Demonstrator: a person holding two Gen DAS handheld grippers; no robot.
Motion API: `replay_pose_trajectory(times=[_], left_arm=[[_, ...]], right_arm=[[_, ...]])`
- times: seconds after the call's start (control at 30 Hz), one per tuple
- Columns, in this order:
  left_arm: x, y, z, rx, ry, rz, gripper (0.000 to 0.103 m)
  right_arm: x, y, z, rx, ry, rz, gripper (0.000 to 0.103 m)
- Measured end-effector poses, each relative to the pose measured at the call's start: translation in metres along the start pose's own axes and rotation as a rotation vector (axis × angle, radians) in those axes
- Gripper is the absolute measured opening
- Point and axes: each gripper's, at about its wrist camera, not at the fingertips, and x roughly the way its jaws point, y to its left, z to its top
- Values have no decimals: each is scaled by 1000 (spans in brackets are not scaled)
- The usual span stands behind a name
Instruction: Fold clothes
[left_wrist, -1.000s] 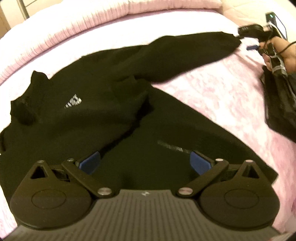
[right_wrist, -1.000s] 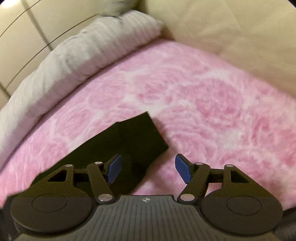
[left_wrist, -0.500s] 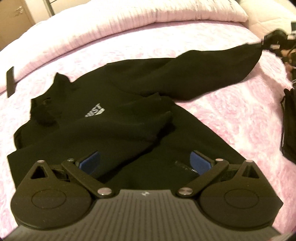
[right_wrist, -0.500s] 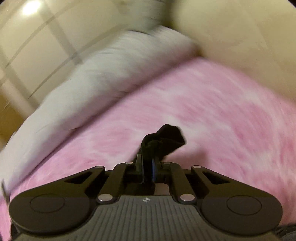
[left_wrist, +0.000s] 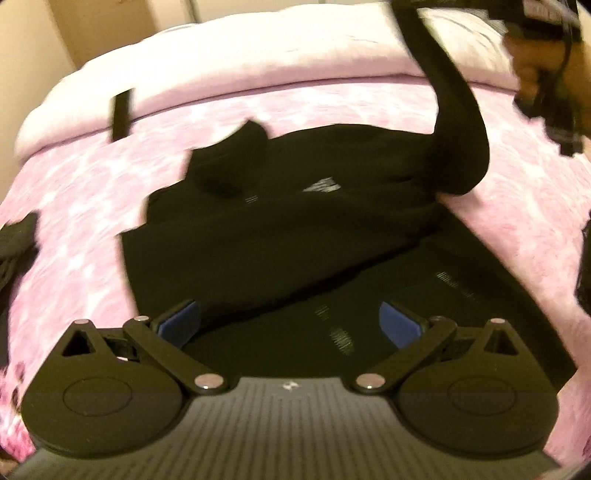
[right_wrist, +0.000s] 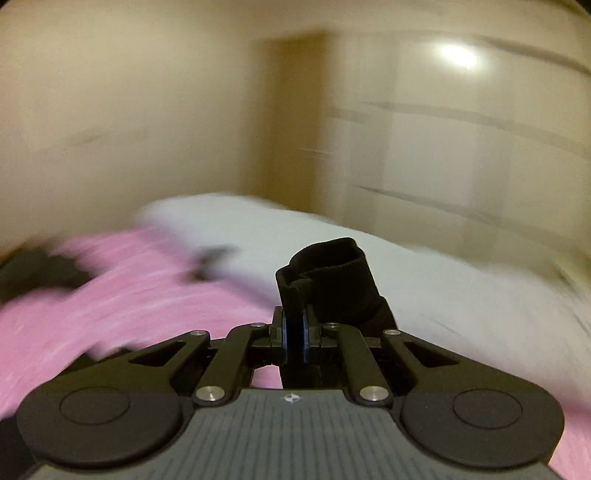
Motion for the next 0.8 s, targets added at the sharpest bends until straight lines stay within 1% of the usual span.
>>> replay_pose_trajectory(times=[0.03, 0.1, 0.13, 0.23, 0.27, 0.3, 0.37, 0.4, 0.53, 0.6, 0.63, 0.7, 0.73, 0.77, 0.8], left_arm=[[-2, 15, -10, -9, 9, 6, 102], [-2, 47, -31, -18, 36, 20, 102], [0, 61, -40, -20, 47, 27, 102], [4, 104, -66, -56, 62, 34, 102], [6, 118, -74, -70, 66, 32, 102], [8, 130, -80, -82, 70, 28, 102], [13, 152, -89, -99, 74, 23, 102], [14, 161, -91, -106, 71, 21, 102], [12, 189, -93, -131, 35, 10, 102], [14, 199, -93, -142, 26, 2, 102], [15, 204, -92, -146, 24, -2, 102], [20, 210, -93, -147, 29, -11, 102], [23, 212, -94, -145, 34, -16, 102], [25, 213, -95, -139, 34, -22, 102], [28, 214, -93, -129, 29, -28, 102]], right_arm=[[13, 35, -2, -86, 23, 85, 6], [38, 106, -6, -258, 69, 256, 6], [50, 130, -13, -280, 108, 303, 5], [83, 175, -37, -261, 238, 316, 6], [91, 182, -43, -238, 270, 312, 6], [99, 188, -45, -220, 296, 300, 6], [108, 194, -42, -225, 307, 271, 6], [112, 194, -36, -221, 298, 240, 6], [101, 177, -4, -164, 150, -6, 7], [102, 180, 5, -125, 119, -36, 8], [105, 185, 5, -123, 127, -12, 9], [113, 204, -9, -170, 184, 92, 10], [118, 213, -18, -187, 230, 148, 12], [119, 220, -25, -190, 266, 185, 15], [120, 226, -32, -192, 298, 218, 24]])
